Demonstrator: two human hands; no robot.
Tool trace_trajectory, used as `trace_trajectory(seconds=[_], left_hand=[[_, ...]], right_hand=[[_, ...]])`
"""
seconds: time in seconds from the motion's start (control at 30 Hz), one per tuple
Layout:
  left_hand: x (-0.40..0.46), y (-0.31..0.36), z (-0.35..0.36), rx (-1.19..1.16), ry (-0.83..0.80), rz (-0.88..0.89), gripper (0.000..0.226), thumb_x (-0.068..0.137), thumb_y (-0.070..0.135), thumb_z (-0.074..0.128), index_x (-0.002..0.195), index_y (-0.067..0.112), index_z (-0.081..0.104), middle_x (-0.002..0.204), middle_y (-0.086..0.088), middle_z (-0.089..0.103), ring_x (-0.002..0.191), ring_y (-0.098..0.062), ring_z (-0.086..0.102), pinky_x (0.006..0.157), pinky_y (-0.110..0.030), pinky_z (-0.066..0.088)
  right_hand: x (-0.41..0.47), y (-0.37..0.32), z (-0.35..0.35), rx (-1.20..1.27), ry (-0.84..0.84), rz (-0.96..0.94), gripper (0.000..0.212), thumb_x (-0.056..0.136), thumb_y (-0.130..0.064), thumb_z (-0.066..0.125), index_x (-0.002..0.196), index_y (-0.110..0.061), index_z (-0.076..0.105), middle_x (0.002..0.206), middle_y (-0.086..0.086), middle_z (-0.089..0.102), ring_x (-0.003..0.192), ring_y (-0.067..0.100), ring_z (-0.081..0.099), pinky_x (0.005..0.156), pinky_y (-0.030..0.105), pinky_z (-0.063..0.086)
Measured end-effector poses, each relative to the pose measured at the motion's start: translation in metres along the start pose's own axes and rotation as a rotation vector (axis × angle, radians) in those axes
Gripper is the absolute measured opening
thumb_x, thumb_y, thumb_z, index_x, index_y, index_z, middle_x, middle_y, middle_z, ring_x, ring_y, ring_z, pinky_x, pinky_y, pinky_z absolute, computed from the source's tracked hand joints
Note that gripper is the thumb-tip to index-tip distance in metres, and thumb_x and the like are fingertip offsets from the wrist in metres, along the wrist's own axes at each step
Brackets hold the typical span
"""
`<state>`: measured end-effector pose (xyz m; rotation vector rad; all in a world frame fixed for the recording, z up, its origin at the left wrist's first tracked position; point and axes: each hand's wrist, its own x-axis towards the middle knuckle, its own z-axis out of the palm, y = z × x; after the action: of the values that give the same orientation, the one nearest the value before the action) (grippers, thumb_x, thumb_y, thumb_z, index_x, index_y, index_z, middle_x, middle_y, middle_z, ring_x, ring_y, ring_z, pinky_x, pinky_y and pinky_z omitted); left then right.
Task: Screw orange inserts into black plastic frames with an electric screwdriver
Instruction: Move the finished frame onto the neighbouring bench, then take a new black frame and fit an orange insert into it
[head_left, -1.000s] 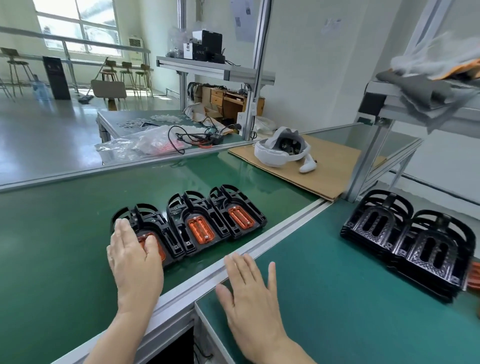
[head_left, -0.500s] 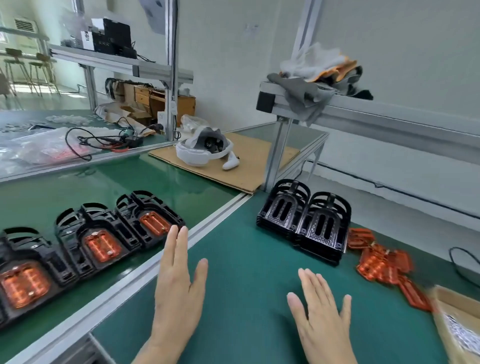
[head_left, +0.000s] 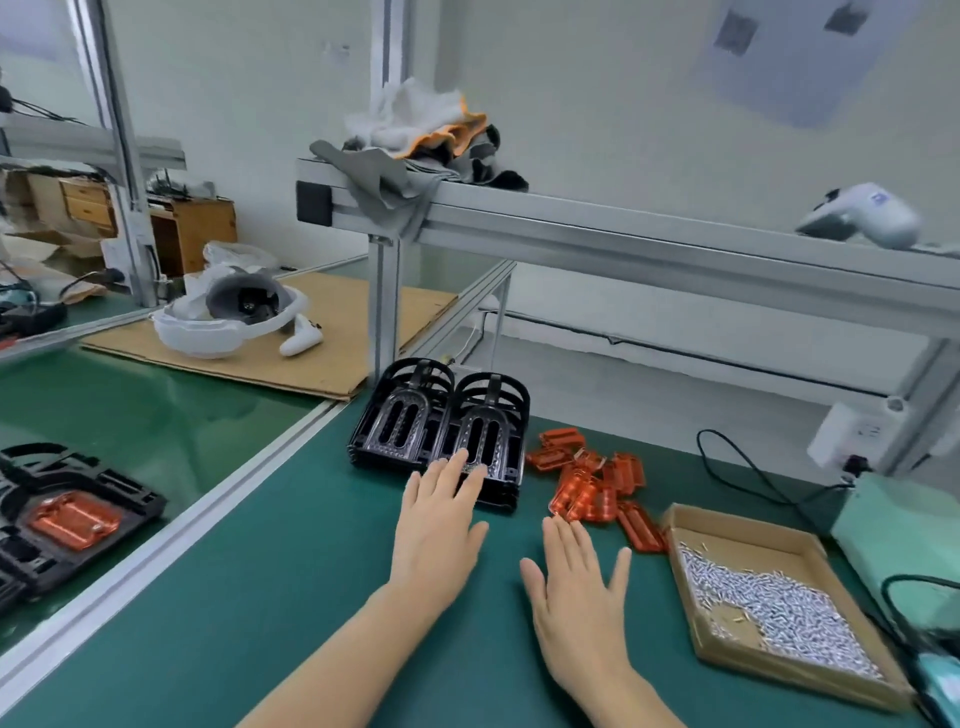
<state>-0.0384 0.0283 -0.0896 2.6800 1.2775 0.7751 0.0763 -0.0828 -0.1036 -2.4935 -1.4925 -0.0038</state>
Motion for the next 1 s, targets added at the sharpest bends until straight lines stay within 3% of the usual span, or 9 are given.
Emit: trace_trajectory(seconds=[0.23, 0.33, 0.4, 0.47, 0.5, 0.67, 0.8, 0.93, 1.0], left_hand=[[0.041, 0.015, 0.015, 0.193, -0.007, 0.156, 0.054, 0.096, 0.028, 0.048, 0.146, 0.027, 0.027, 0.159, 0.001, 0.012, 0.146, -0.019, 0.007, 0.117, -0.040, 0.000], [0.049, 0.019, 0.014, 0.246, 0.010, 0.238, 0.048, 0.091, 0.021, 0.056, 0.138, 0.024, 0.045, 0.154, -0.003, 0.029, 0.143, -0.023, 0.020, 0.118, -0.043, 0.007], [0.051, 0.023, 0.008, 0.247, 0.060, 0.285, 0.038, 0.071, 0.016, 0.079, 0.107, 0.018, 0.071, 0.131, -0.008, 0.058, 0.125, -0.028, 0.050, 0.110, -0.047, 0.032], [0.053, 0.023, 0.006, 0.243, 0.124, 0.343, 0.030, 0.047, 0.012, 0.091, 0.072, 0.016, 0.076, 0.102, -0.006, 0.071, 0.100, -0.028, 0.066, 0.093, -0.046, 0.050], [0.053, 0.022, 0.006, 0.239, 0.140, 0.359, 0.029, 0.043, 0.011, 0.091, 0.066, 0.015, 0.074, 0.096, -0.005, 0.072, 0.094, -0.027, 0.068, 0.090, -0.044, 0.052], [0.056, 0.018, 0.010, 0.214, 0.227, 0.432, 0.021, 0.051, 0.009, 0.089, 0.060, 0.017, 0.073, 0.088, 0.000, 0.071, 0.088, -0.025, 0.067, 0.094, -0.040, 0.033], [0.055, 0.015, 0.010, 0.204, 0.318, 0.495, 0.011, 0.068, 0.009, 0.074, 0.060, 0.017, 0.072, 0.084, 0.002, 0.070, 0.087, -0.024, 0.068, 0.096, -0.040, 0.031], [0.052, 0.009, 0.008, 0.188, 0.367, 0.498, 0.031, 0.082, 0.021, 0.048, 0.064, 0.018, 0.073, 0.085, 0.005, 0.070, 0.087, -0.021, 0.068, 0.096, -0.042, 0.032], [0.053, 0.009, 0.003, 0.169, 0.414, 0.478, 0.032, 0.082, 0.022, 0.045, 0.066, 0.018, 0.072, 0.085, 0.006, 0.070, 0.087, -0.021, 0.068, 0.096, -0.042, 0.031]], right_hand=[[0.000, 0.002, 0.007, 0.046, -0.003, -0.034, 0.057, 0.104, -0.046, 0.012, 0.156, -0.024, 0.005, 0.163, -0.010, 0.003, 0.148, 0.009, -0.009, 0.111, 0.050, -0.022], [-0.001, 0.003, 0.007, 0.048, -0.024, -0.035, 0.055, 0.104, -0.045, 0.012, 0.155, -0.025, 0.011, 0.162, -0.010, 0.007, 0.149, 0.010, -0.007, 0.111, 0.052, -0.022], [0.000, 0.003, 0.006, 0.040, -0.041, -0.031, 0.054, 0.104, -0.045, 0.013, 0.154, -0.025, 0.017, 0.162, -0.009, 0.009, 0.149, 0.011, -0.007, 0.110, 0.052, -0.023], [0.000, 0.003, 0.005, 0.036, -0.054, -0.033, 0.053, 0.104, -0.044, 0.013, 0.154, -0.025, 0.019, 0.162, -0.008, 0.009, 0.149, 0.012, -0.007, 0.109, 0.053, -0.025], [0.000, 0.003, 0.005, 0.039, -0.056, -0.033, 0.053, 0.104, -0.044, 0.013, 0.154, -0.025, 0.019, 0.162, -0.008, 0.009, 0.149, 0.012, -0.007, 0.109, 0.053, -0.025], [0.002, 0.005, 0.005, 0.162, -0.031, 0.008, 0.054, 0.104, -0.045, 0.012, 0.155, -0.027, 0.010, 0.163, -0.010, 0.002, 0.148, 0.008, -0.009, 0.112, 0.049, -0.022], [0.010, 0.006, 0.002, 0.385, 0.033, 0.016, 0.051, 0.106, -0.038, 0.018, 0.155, -0.026, 0.013, 0.161, -0.012, 0.010, 0.147, 0.002, 0.001, 0.117, 0.036, -0.014], [0.033, -0.007, -0.012, 0.624, 0.067, 0.019, 0.047, 0.106, -0.033, 0.026, 0.152, -0.019, 0.024, 0.157, -0.006, 0.026, 0.145, 0.007, 0.016, 0.120, 0.028, 0.004], [0.046, -0.015, -0.021, 0.714, 0.081, 0.037, 0.048, 0.106, -0.033, 0.029, 0.151, -0.016, 0.028, 0.156, -0.004, 0.031, 0.144, 0.010, 0.022, 0.118, 0.027, 0.014]])
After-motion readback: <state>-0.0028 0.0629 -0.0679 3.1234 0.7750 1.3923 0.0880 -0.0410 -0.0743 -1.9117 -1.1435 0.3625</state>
